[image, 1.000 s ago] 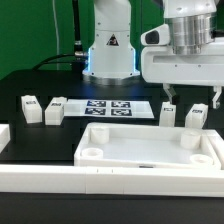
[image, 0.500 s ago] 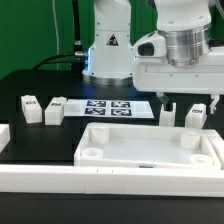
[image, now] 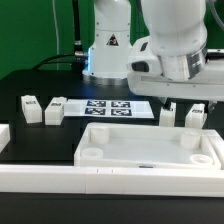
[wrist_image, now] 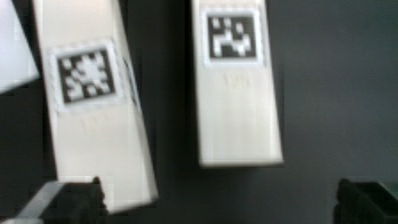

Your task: Assemble desk

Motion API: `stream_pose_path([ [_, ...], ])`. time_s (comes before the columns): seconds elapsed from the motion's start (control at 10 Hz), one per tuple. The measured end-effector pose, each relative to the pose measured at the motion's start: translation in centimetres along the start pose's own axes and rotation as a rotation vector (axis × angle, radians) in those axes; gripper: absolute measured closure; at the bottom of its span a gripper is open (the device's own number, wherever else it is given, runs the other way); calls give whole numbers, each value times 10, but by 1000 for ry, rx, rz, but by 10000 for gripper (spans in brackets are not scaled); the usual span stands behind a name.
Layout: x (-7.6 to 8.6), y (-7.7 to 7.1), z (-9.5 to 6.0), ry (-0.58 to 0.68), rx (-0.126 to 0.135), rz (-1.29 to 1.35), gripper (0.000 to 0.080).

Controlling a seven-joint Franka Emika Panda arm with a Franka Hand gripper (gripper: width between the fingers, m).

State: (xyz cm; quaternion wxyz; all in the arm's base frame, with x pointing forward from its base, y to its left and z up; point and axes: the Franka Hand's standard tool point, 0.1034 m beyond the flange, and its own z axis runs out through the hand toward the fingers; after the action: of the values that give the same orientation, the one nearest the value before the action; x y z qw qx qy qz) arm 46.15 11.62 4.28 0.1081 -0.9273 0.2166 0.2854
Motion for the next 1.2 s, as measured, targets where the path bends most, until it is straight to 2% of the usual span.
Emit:
stream_pose_path([
  [0.3, -11, -6, 1, -241, -26, -2, 151],
  [0.4, -6, -9, -2, -259, -24, -6, 151],
  [0.6, -7, -7, 2, -279, -28, -5, 151],
  [0.8, -10, -19, 6, -264, -33, -29, 151],
  [0.9, -11, -20, 9, -268, -35, -31, 151],
  [1.2, -13, -20, 19, -277, -55, -34, 151],
])
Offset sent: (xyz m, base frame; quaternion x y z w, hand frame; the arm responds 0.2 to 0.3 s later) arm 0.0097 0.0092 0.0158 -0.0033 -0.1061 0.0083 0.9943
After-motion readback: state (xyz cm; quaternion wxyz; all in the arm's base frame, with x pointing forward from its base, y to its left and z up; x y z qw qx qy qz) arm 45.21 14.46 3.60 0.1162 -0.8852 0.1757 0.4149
